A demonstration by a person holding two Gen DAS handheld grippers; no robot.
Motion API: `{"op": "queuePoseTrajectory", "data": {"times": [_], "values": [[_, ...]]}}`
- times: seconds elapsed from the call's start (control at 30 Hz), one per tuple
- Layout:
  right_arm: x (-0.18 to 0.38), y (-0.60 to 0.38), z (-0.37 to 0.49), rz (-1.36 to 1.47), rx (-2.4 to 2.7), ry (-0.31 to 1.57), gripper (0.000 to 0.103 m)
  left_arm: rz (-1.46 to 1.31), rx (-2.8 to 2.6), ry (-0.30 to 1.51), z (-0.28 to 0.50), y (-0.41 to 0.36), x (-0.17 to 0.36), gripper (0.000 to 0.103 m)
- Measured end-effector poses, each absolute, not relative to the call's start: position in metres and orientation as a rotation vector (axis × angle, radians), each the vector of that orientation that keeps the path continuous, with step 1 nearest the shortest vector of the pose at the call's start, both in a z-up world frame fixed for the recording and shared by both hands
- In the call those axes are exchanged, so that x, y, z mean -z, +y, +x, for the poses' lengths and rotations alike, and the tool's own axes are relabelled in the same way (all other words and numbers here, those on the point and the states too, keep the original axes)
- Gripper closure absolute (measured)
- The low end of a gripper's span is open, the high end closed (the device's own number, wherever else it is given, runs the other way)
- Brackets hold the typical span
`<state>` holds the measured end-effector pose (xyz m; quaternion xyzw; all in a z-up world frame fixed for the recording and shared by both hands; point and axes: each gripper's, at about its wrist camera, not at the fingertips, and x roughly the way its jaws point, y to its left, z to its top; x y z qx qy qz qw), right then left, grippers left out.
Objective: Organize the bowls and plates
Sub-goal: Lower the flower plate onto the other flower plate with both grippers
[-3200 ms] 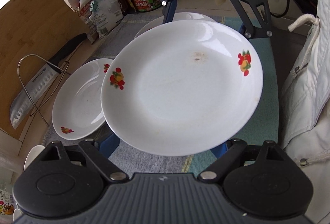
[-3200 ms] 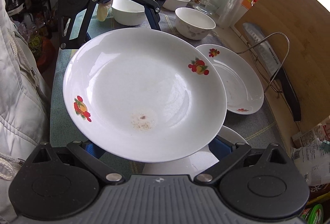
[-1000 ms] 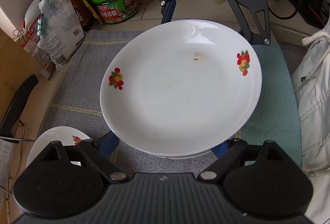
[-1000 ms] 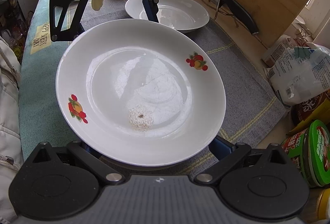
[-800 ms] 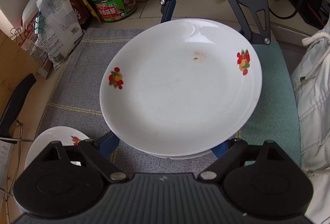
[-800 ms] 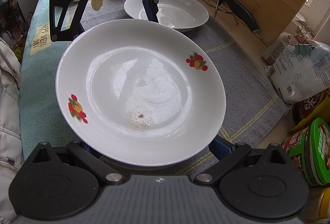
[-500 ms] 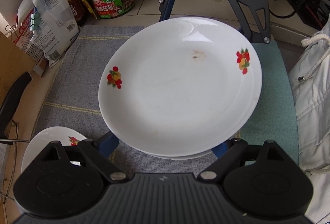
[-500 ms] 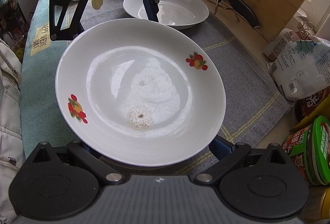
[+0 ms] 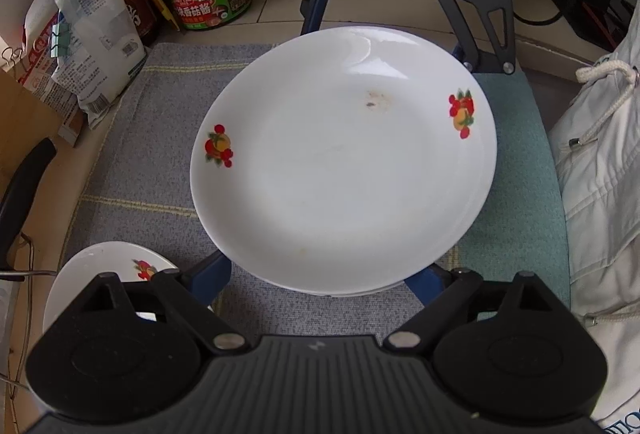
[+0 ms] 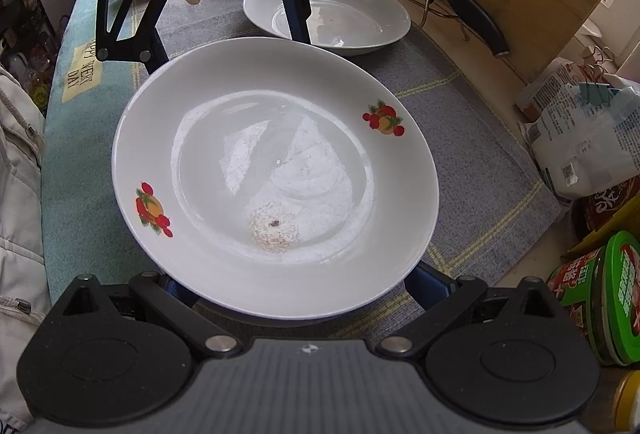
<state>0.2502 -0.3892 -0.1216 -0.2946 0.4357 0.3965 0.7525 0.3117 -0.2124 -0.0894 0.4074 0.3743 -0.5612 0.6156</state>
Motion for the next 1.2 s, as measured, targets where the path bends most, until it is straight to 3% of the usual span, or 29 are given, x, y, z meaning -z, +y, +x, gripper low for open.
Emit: {"op": "queuePoseTrajectory", "data": {"times": [0.5,1.2], "values": [[0.119,-0.383,0.247,-0.670,-0.883,0.949,0.000,1.049,1.346,0.816,0.299,-0.214,0.092,0.004],[0.114,-0.382,0.245,-0.676,-0.873,0.972,0.000,1.036,1.365,0.816,0.301,-0.214,0.090,0.005]]}}
